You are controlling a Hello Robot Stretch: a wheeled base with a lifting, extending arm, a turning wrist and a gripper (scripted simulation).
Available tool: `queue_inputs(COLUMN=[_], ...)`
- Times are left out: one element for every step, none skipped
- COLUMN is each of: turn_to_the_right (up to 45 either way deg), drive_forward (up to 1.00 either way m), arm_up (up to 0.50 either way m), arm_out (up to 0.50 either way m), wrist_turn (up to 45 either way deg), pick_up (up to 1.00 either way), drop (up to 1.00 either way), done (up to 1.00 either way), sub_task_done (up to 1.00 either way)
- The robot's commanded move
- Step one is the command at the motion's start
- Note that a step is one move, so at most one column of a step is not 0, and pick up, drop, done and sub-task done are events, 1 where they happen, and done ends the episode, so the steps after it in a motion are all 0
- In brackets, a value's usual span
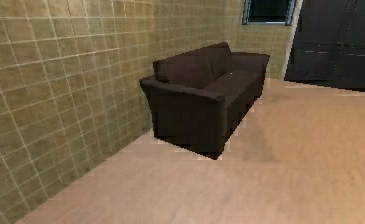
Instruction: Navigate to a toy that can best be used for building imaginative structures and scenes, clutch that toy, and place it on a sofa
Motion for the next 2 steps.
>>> queue_inputs(turn_to_the_right=[-12.0, 0.0], drive_forward=[0.0, 0.1], arm_up=[0.0, 0.0], arm_out=[0.0, 0.0], wrist_turn=[0.0, 0.0], pick_up=[0.0, 0.0], drop=[0.0, 0.0], done=[0.0, 0.0], sub_task_done=[0.0, 0.0])
